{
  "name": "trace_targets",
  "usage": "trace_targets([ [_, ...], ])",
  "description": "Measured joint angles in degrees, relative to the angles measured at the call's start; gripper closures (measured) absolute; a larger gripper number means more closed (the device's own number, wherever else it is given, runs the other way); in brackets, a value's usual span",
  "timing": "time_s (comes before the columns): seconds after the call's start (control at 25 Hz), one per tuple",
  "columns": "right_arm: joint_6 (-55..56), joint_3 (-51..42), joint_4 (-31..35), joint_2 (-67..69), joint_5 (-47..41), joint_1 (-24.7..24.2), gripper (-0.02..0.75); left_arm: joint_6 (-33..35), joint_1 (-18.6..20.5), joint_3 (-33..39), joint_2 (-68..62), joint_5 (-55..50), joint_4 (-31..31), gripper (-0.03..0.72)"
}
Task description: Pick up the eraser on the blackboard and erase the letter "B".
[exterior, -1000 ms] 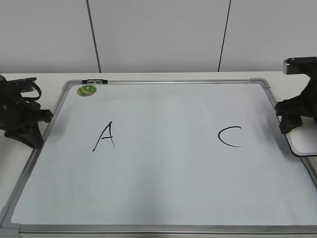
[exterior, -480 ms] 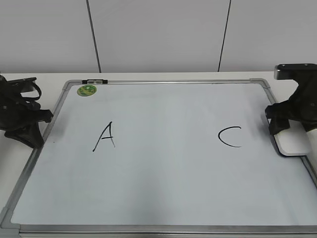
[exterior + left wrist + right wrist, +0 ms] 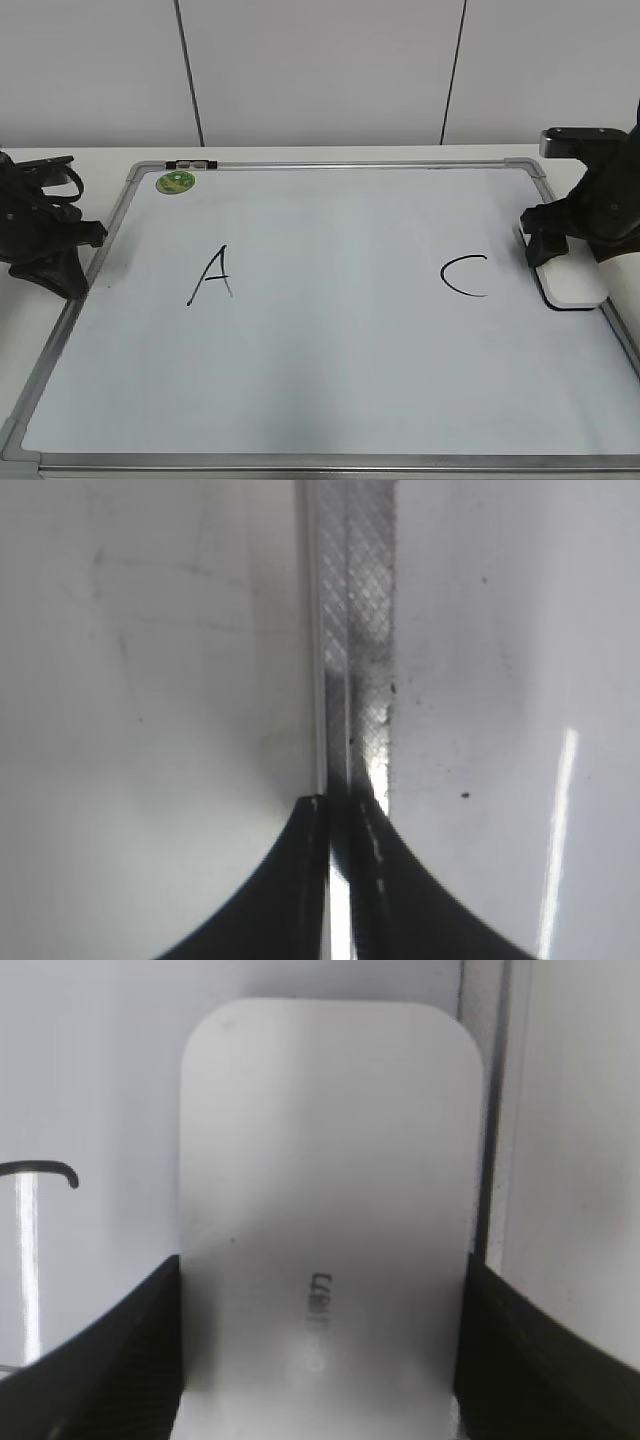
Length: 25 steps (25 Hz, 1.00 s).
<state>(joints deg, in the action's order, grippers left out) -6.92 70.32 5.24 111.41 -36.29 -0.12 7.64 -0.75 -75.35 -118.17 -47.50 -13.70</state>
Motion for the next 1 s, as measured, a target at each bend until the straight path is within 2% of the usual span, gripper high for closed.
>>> trace_targets([
  [0.48,0.0,0.1,-0.7,0.1,0.1,0.0,0.195,0.0,0.0,0.0,0.0,0.0,0.0,0.678],
  [1.0,0.0,0.3,-1.8,0.2,0.9,0.0,0.129,0.0,0.0,0.0,0.0,0.0,0.0,0.678],
])
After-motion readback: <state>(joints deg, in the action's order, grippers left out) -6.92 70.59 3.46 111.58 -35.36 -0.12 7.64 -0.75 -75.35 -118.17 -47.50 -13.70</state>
